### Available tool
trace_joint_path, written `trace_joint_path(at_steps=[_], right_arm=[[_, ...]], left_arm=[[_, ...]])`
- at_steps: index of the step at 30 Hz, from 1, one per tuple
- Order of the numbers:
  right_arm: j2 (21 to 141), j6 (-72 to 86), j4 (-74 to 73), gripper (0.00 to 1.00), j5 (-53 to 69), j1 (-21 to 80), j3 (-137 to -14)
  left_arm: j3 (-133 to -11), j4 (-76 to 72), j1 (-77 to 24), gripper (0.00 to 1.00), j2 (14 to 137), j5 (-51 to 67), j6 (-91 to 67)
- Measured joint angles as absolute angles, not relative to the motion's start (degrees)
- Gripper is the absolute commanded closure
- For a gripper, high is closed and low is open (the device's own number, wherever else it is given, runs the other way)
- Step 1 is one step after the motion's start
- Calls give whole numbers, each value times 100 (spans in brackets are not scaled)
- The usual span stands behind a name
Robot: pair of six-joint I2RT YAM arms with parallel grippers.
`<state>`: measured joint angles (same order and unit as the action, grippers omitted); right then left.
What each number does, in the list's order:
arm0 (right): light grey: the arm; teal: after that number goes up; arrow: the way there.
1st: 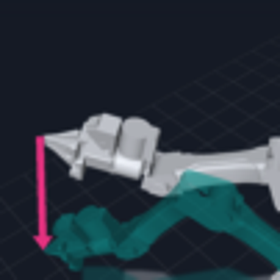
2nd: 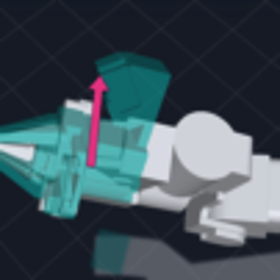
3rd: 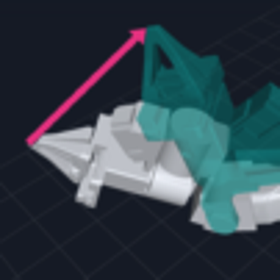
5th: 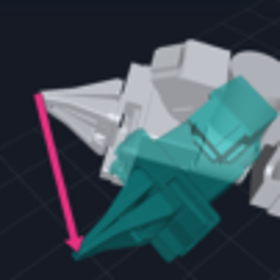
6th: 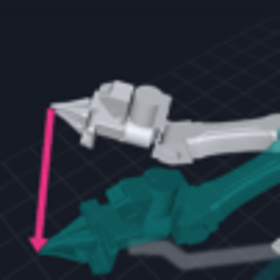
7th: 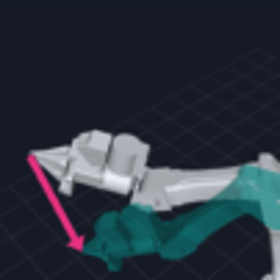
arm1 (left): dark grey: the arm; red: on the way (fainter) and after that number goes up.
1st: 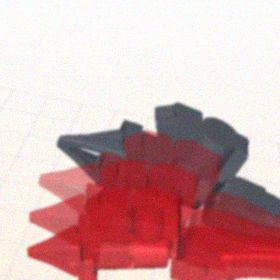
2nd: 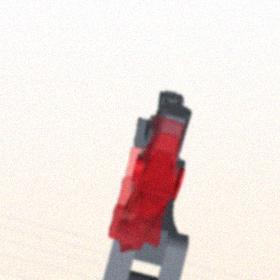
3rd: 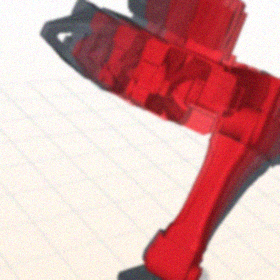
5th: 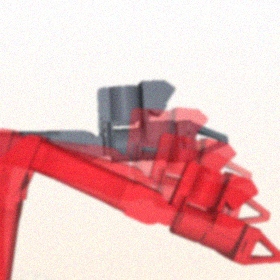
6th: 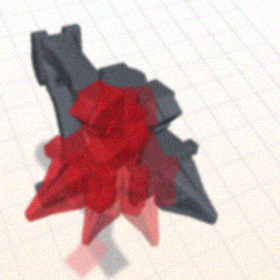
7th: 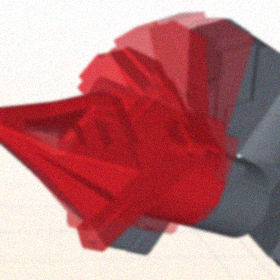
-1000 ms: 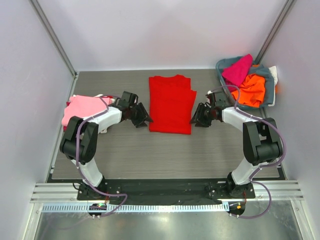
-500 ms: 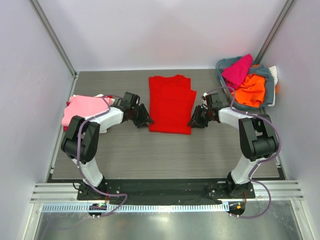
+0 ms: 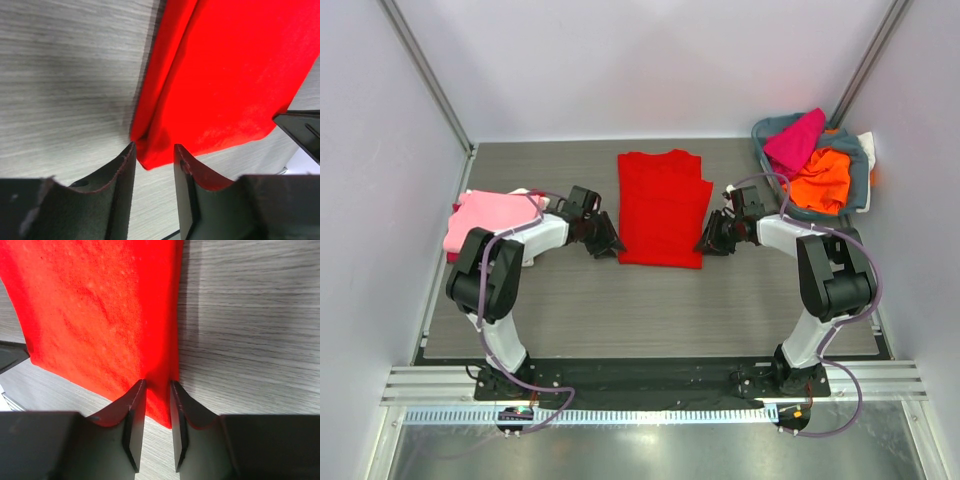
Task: Fold and stack the t-shirts
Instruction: Fold the tshirt
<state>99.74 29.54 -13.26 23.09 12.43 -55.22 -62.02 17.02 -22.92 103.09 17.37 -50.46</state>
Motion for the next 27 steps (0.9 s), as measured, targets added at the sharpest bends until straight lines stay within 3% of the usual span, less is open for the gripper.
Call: trace_joint_path(at_steps=[4,9,10,11,19,27], right_arm=[[10018,2969,-1319,82,2314,1262,-5524],[10033,2985,-1315,86,2316,1275,-5524],[10033,2987,-1313,95,2318,1275,-5524],[10033,2978,-1310,99,2318,1275,-5524],[9961,3000,-1323,99,2329,1280,-5524],[9550,3002,-1334,95,2368,1308,-5374]], left_arm=[[-6302,1702,-2292,80,10466,1743,-5039],[-6320,1702,-2292,94,10488,1758,-5017],[-6322,1702,-2292,99,10488,1756,-5013],[-6322,1702,-2292,100,10488,1756,-5011],[-6160,1667,-2292,100,10333,1747,-5002],[-5142,1380,-2329,99,9225,1653,-5002]])
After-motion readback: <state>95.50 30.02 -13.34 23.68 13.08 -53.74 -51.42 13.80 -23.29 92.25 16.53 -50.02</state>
